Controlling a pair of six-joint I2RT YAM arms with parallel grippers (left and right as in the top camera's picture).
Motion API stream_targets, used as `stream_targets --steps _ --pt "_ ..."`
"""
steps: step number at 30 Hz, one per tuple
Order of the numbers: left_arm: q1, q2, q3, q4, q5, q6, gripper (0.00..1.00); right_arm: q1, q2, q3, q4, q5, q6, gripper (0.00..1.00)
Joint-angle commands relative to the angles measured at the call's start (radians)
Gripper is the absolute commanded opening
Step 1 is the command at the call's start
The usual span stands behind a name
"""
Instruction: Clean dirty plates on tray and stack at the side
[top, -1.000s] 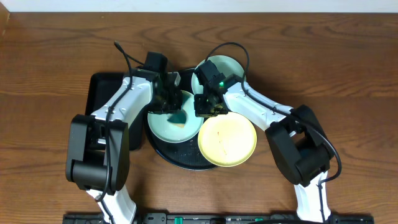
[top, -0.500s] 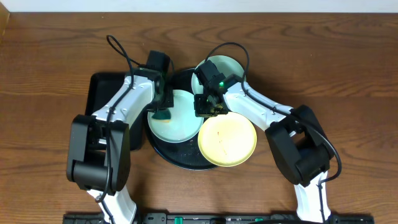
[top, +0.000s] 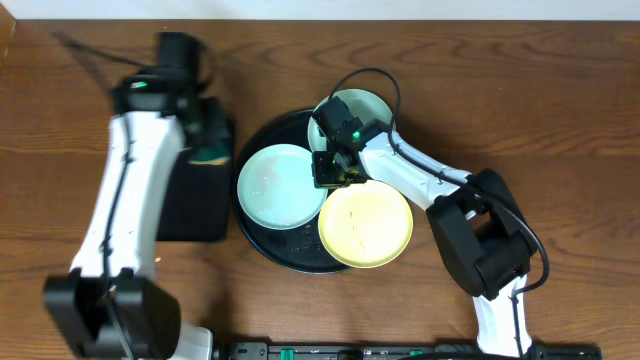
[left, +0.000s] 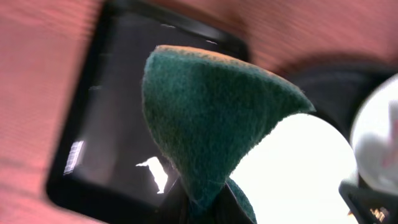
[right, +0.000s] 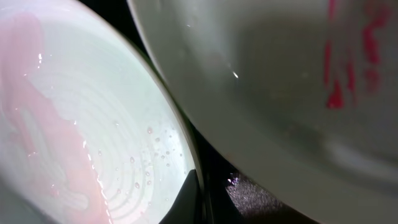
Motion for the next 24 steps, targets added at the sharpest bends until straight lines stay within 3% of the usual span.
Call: stream_targets --steps 1,10,18,24 --pt "0.135 -0.028 0.016 -0.033 -0.019 -0.015 0.08 -0.002 0.016 0.026 0.008 -0.075 -0.103 0.01" --pt "0.307 -0.028 0.015 -0.057 -0.019 -0.015 0.08 -0.002 -0.038 0.127 -0.098 -0.022 -0.169 0.01" --pt "0.331 -0.028 0.014 -0.057 -0.019 -0.014 0.07 0.026 -0.054 0.284 -0.231 0.132 -0.222 0.01" --pt "0.331 -0.028 0.009 -0.060 -0.019 -0.012 0.07 0.051 -0.054 0.393 -0.234 0.153 -0.240 0.01"
